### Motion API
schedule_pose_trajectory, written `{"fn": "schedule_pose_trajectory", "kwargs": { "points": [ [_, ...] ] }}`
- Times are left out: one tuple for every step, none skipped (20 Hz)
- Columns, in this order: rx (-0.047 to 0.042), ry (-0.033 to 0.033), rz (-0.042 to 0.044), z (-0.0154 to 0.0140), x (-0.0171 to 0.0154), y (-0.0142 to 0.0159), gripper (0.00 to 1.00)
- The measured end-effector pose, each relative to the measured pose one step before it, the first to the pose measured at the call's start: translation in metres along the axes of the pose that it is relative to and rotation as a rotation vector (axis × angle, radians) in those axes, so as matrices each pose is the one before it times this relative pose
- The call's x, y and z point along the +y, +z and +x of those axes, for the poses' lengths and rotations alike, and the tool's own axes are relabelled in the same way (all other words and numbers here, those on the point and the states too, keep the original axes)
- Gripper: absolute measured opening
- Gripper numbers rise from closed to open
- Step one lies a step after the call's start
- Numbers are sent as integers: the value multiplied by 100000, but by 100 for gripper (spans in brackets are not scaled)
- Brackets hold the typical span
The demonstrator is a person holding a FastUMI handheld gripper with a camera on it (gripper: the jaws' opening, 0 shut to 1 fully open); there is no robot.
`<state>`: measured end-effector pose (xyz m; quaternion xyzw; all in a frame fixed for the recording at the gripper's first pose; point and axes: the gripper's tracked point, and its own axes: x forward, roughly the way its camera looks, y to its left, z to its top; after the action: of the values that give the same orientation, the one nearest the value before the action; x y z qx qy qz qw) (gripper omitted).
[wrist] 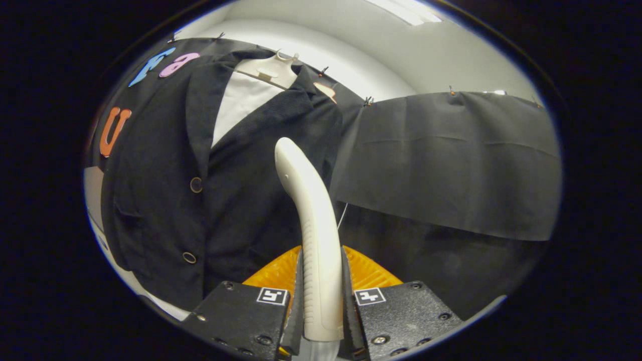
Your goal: Iron the clothes twice with a garment steamer, once on the left side and once on the right side.
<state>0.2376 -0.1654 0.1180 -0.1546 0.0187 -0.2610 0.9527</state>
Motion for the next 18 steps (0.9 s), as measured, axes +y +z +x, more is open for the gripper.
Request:
{"fn": "schedule_pose_trajectory", "kwargs": {
  "points": [
    [863,245,-425,-161,128,-492,35],
    [945,563,-36,-187,33,-397,35],
    [964,584,82,-131,146,-373,35],
    [915,257,-351,-135,136,-605,35],
    [788,9,-384,-101,127,-487,35],
    [892,162,-635,-158,100,-599,35],
    [822,101,-579,-110,109,-428,35],
    [1039,119,-853,-242,59,-682,35],
    [852,61,-1019,-46,165,-621,35],
    [792,1,-1060,-121,216,-603,35],
    [606,71,-985,-76,265,-540,35],
    [1062,110,-1256,-239,204,-757,35],
    [1007,287,-770,-71,267,-767,35],
    [884,201,-637,-102,189,-531,35],
    [852,206,-689,-16,236,-497,35],
    [868,206,-831,-80,257,-583,35],
    [683,239,-613,-92,170,-446,35],
    [650,338,-666,-23,200,-507,35]
  ]
}}
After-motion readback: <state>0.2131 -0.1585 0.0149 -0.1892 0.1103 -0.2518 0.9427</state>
